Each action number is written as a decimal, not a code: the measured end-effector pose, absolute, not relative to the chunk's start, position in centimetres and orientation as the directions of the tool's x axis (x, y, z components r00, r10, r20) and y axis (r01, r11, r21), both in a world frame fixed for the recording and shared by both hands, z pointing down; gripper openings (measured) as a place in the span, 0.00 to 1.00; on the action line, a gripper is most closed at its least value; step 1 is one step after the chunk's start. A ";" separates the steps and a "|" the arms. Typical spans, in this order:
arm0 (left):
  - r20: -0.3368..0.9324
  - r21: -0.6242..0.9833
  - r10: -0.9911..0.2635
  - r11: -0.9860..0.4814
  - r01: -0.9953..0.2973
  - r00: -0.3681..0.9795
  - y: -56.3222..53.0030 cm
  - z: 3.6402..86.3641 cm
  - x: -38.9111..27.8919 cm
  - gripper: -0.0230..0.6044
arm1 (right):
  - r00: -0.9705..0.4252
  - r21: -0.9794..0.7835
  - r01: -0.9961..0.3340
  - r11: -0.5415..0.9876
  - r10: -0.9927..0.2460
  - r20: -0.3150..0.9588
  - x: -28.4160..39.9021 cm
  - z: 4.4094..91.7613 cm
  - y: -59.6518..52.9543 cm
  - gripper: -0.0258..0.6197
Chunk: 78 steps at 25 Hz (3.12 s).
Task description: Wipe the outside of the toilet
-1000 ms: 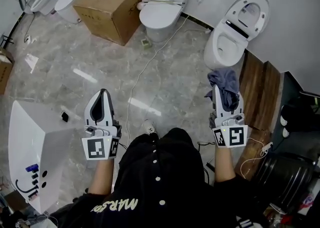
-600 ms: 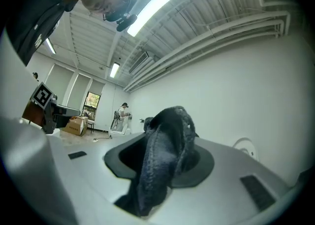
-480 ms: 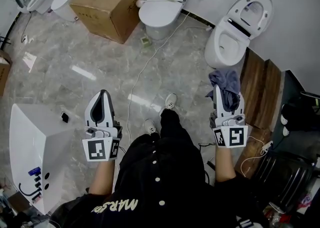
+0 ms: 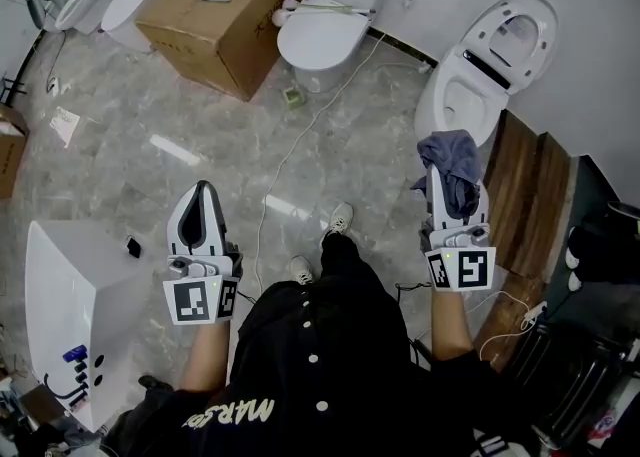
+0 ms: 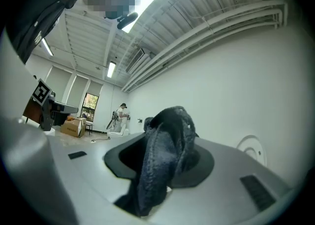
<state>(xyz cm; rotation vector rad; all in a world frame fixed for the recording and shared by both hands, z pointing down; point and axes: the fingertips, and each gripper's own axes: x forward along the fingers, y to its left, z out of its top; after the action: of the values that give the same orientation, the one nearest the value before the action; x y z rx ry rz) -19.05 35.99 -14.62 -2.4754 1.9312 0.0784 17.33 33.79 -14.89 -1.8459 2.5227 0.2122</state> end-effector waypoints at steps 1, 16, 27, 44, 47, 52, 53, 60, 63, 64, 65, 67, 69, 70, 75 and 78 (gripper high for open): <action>-0.044 0.033 -0.969 -0.243 -0.969 0.242 34.9 -14.8 -18.6 0.05 | -0.309 0.106 -0.948 0.300 -0.947 -0.088 17.7 -15.0 32.6 0.26; -0.076 0.026 -0.972 -0.227 -0.974 0.224 20.9 -16.3 -12.2 0.05 | -0.344 0.113 -0.936 0.333 -0.934 -0.095 23.3 -15.4 17.7 0.26; -0.024 0.044 -0.990 -0.143 -0.989 0.142 17.5 -14.4 -12.1 0.05 | -0.420 0.096 -0.905 0.414 -0.906 -0.058 22.7 -13.7 11.1 0.26; -0.015 0.056 -0.975 -0.221 -0.974 0.220 4.5 -13.1 -16.5 0.05 | -0.374 0.093 -0.924 0.372 -0.927 -0.010 17.8 -12.1 1.1 0.26; 0.001 0.059 -0.973 -0.229 -0.972 0.229 2.2 -12.4 -17.1 0.05 | -0.392 0.089 -0.916 0.392 -0.920 0.010 16.2 -11.0 -0.9 0.26; 0.021 0.062 -0.973 -0.229 -0.971 0.231 -0.3 -10.4 -18.0 0.05 | -0.415 0.095 -0.903 0.418 -0.908 0.046 14.5 -7.9 -3.7 0.26; 0.026 0.061 -0.973 -0.228 -0.972 0.230 -0.8 -9.8 -18.2 0.05 | -0.415 0.094 -0.904 0.418 -0.908 0.050 14.3 -7.2 -4.2 0.26; 0.030 0.034 -0.966 -0.254 -0.966 0.255 -4.2 -3.7 -18.5 0.05 | -0.399 0.096 -0.911 0.401 -0.916 0.041 13.7 -1.2 -7.7 0.26; 0.025 0.031 -0.967 -0.253 -0.967 0.254 -5.5 -0.7 -18.6 0.05 | -0.392 0.091 -0.915 0.394 -0.919 0.037 13.8 1.9 -8.7 0.26; 0.022 0.030 -0.967 -0.254 -0.967 0.255 -5.9 0.2 -18.6 0.05 | -0.391 0.090 -0.915 0.393 -0.919 0.038 13.8 3.0 -9.1 0.26; 0.019 0.028 -0.967 -0.255 -0.966 0.256 -6.4 1.2 -18.7 0.05 | -0.391 0.087 -0.915 0.393 -0.920 0.040 13.8 4.2 -9.4 0.26; 0.012 0.024 -0.966 -0.257 -0.966 0.257 -7.3 3.3 -18.9 0.05 | -0.389 0.079 -0.917 0.392 -0.920 0.047 13.6 6.9 -9.9 0.26; 0.005 0.018 -0.966 -0.257 -0.966 0.257 -8.0 5.5 -19.3 0.05 | -0.389 0.075 -0.917 0.392 -0.920 0.052 13.4 9.6 -10.3 0.26; 0.001 0.015 -0.966 -0.257 -0.966 0.257 -8.3 6.6 -19.5 0.05 | -0.390 0.075 -0.916 0.393 -0.919 0.054 13.2 11.0 -10.4 0.26; -0.018 -0.002 -0.968 -0.250 -0.968 0.250 -10.2 12.6 -20.6 0.05 | -0.404 0.089 -0.909 0.408 -0.913 0.055 12.0 18.5 -11.4 0.26; -0.027 -0.007 -0.974 -0.226 -0.974 0.227 -10.9 16.4 -21.5 0.05 | -0.407 0.086 -0.908 0.410 -0.912 0.053 11.1 23.2 -11.8 0.26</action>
<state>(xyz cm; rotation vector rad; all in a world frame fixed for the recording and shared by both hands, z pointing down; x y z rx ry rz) -21.49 -10.86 16.35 -2.4424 1.9396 0.0266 11.14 -11.84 23.16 -1.7564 2.7132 0.0707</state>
